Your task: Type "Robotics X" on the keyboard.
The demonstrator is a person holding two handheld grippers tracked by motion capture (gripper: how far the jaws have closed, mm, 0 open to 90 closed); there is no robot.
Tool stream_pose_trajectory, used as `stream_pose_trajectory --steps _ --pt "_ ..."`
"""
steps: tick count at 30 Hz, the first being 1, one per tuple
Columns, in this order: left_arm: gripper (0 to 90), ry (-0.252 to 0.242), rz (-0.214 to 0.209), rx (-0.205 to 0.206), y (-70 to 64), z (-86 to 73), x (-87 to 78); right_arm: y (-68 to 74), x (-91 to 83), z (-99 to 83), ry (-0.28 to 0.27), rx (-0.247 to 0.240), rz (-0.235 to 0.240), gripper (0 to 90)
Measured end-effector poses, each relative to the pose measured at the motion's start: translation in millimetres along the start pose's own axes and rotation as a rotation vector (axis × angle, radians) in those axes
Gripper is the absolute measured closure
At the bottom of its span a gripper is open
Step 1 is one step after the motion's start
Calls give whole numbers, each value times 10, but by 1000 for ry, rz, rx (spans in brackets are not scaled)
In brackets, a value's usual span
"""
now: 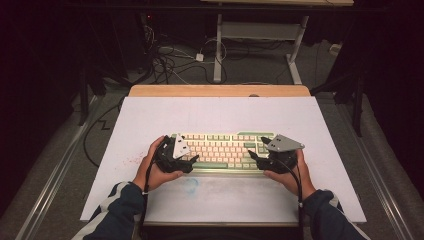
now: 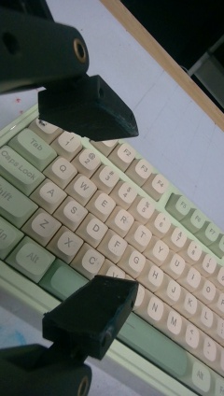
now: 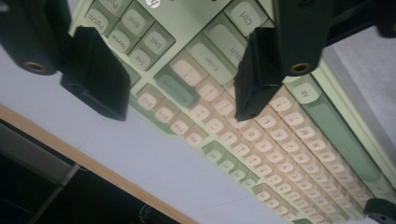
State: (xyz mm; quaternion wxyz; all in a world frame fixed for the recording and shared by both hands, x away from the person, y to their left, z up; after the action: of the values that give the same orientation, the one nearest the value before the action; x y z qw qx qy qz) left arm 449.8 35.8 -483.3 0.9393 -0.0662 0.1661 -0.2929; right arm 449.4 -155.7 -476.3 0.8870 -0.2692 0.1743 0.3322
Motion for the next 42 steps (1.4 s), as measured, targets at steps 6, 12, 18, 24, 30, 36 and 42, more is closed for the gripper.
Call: stream_pose_trajectory --steps 6,12,18,24,30,36,42 --pt "141 -25 14 -6 6 25 10 -55 26 -10 -9 56 -40 172" --pt "141 -40 5 3 -23 48 -8 -60 23 5 -14 48 -60 169" --pt "146 -46 -9 7 -44 59 -28 -50 14 20 -15 30 -73 184" --pt "150 -47 -9 18 -50 65 -59 -33 -25 39 -22 16 -82 188" --pt "150 -67 -9 33 -69 97 -106 -1 -80 69 -31 2 -82 188" --pt "154 -89 -5 40 -74 134 -153 0 -139 84 -37 -2 -93 185" --pt "154 -96 -14 48 -100 148 -214 20 -202 92 -40 -9 -95 202"
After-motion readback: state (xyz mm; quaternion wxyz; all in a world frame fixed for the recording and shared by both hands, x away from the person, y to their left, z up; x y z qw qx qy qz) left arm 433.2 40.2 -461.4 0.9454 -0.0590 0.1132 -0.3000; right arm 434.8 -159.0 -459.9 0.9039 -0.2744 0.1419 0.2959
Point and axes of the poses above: each handheld gripper's, and its own axes: x roughly forward along the jaws, z roughly out of its top, y roughly to its left, the point moved 10 cm from there along x, roughly forward along the jaws, and after that the axes turned 8 degrees about -x, right-handed, at the moved point
